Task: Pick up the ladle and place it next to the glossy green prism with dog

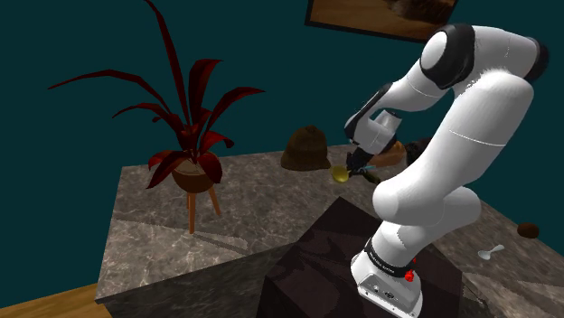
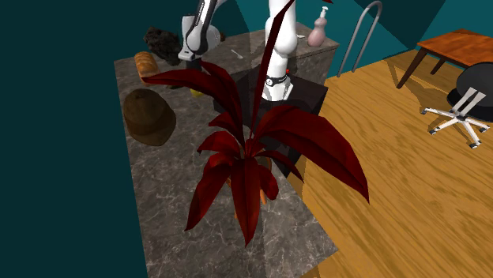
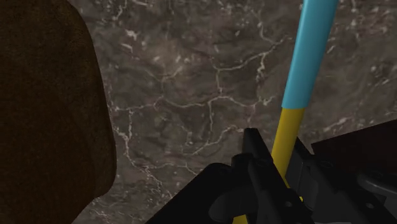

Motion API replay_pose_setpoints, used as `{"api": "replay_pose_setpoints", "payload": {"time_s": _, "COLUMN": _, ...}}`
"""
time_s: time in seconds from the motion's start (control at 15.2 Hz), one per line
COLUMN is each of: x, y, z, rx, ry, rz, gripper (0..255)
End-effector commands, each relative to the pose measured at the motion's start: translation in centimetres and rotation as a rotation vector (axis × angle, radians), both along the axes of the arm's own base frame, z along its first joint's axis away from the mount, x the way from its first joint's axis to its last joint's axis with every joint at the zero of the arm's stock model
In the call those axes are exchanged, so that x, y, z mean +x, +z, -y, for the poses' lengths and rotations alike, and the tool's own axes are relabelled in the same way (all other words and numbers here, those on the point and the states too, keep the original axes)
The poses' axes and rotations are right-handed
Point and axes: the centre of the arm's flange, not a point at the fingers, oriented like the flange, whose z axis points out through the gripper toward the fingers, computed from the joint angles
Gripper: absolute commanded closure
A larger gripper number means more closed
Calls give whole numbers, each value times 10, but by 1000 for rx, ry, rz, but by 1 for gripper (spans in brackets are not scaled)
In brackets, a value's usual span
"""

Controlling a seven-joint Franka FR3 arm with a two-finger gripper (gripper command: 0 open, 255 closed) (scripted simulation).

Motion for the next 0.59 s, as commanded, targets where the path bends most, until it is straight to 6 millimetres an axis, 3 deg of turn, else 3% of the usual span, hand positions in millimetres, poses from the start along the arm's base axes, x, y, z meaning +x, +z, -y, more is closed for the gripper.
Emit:
{"api": "replay_pose_setpoints", "payload": {"time_s": 0.0, "x": -17, "y": 1, "z": 19, "rx": 0, "ry": 3, "rz": 0, "gripper": 255}}
{"api": "replay_pose_setpoints", "payload": {"time_s": 0.53, "x": -86, "y": 1, "z": 99, "rx": 0, "ry": 3, "rz": 0, "gripper": 255}}
